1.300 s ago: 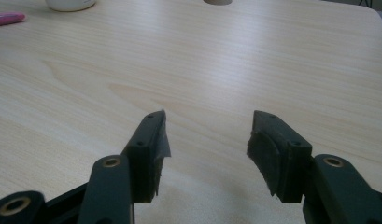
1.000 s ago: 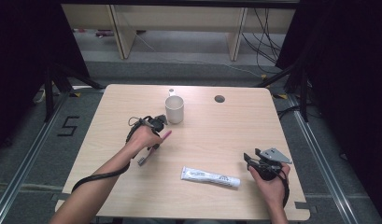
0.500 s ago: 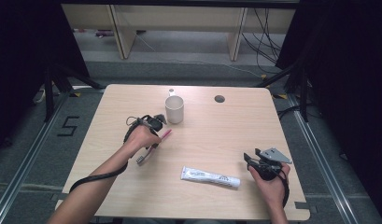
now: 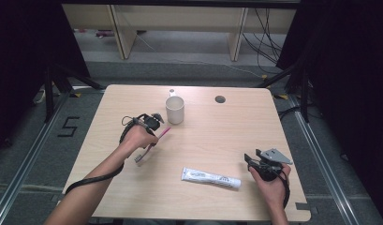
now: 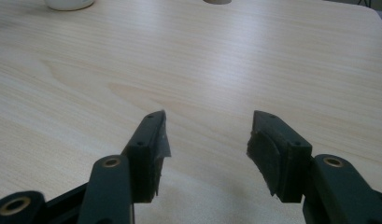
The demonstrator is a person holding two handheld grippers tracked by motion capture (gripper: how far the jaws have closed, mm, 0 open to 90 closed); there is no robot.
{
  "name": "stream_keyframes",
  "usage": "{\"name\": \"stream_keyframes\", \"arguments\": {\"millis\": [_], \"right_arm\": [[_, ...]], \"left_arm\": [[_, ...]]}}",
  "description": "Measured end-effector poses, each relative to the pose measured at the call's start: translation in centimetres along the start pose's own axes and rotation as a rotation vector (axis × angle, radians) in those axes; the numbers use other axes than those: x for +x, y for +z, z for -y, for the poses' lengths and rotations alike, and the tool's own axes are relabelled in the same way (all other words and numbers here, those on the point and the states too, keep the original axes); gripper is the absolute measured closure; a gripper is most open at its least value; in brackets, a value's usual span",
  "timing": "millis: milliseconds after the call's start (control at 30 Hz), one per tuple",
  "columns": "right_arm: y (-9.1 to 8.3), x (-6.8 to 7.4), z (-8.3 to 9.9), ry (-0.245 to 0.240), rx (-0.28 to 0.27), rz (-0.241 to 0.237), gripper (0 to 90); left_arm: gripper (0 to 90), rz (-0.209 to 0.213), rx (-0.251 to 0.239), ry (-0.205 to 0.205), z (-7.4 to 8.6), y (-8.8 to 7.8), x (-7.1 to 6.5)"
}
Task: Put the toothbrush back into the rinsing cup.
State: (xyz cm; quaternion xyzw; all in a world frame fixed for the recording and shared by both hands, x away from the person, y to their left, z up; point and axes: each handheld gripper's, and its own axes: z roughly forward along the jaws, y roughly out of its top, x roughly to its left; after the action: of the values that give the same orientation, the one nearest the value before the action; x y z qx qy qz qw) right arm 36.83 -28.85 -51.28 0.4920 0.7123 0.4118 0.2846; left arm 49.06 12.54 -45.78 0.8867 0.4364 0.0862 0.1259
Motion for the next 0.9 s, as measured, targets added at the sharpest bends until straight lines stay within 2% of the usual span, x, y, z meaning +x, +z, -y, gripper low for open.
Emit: {"name": "stream_keyframes", "arguments": {"millis": [200,233,267,333,400,433,467,500,533,567,633,667,700,767,800,867,900], "right_arm": [[0.0,0.0,0.0,0.0,0.0,0.0,46.5],[-0.1,0.2,0.0,0.022,0.008,0.005,46.5],[0.0,-0.1,0.0,-0.019,-0.007,0.013,46.6],[-0.1,0.1,0.0,0.01,0.003,0.009,46.5],[0.0,0.0,0.0,0.007,0.001,0.001,46.5],[0.0,0.0,0.0,0.003,0.0,0.001,46.5],[0.0,0.0,0.0,0.003,0.0,0.002,46.5],[0.0,0.0,0.0,0.003,0.001,0.002,46.5],[0.0,0.0,0.0,0.002,0.001,0.002,46.5],[0.0,0.0,0.0,0.002,0.002,0.003,46.5],[0.0,0.0,0.0,0.002,0.001,0.005,46.5],[-0.1,0.3,0.0,0.044,0.017,0.011,46.5],[0.0,0.0,0.0,0.005,0.001,0.007,46.5],[0.0,0.1,0.0,0.011,0.004,0.006,46.5],[0.0,-0.1,0.0,-0.019,-0.006,0.017,46.5],[0.0,-0.1,0.0,-0.022,-0.008,0.018,46.5],[0.1,0.0,0.0,0.002,-0.001,0.005,46.5]], "left_arm": [[82.6,0.0,-0.039,0.021,0.5,-0.8,0.1],[82.6,-0.001,-0.044,0.025,0.5,-1.0,0.1],[82.6,0.007,-0.055,0.01,0.6,-1.0,-0.1],[82.6,0.009,-0.069,0.015,0.8,-1.2,-0.1],[82.6,0.008,-0.085,0.025,0.9,-1.4,0.0],[82.7,0.007,-0.106,0.012,0.9,-1.5,0.0],[82.6,0.005,-0.099,0.026,1.0,-1.7,0.1],[82.6,0.005,-0.119,0.014,1.0,-1.7,0.0],[82.7,0.008,-0.112,0.025,1.1,-1.8,0.1],[82.6,0.005,-0.123,0.012,1.2,-1.9,0.0],[82.6,0.003,-0.128,0.019,1.3,-2.0,0.2],[82.6,0.002,-0.134,0.019,1.3,-2.0,0.2],[82.6,0.0,-0.141,0.019,1.4,-2.0,0.3],[82.6,-0.002,-0.145,0.025,1.5,-2.1,0.4],[82.6,-0.005,-0.15,0.024,1.5,-2.2,0.4],[82.6,-0.01,-0.16,0.022,1.5,-2.2,0.4],[82.7,-0.012,-0.164,0.029,1.6,-2.3,0.5]]}}
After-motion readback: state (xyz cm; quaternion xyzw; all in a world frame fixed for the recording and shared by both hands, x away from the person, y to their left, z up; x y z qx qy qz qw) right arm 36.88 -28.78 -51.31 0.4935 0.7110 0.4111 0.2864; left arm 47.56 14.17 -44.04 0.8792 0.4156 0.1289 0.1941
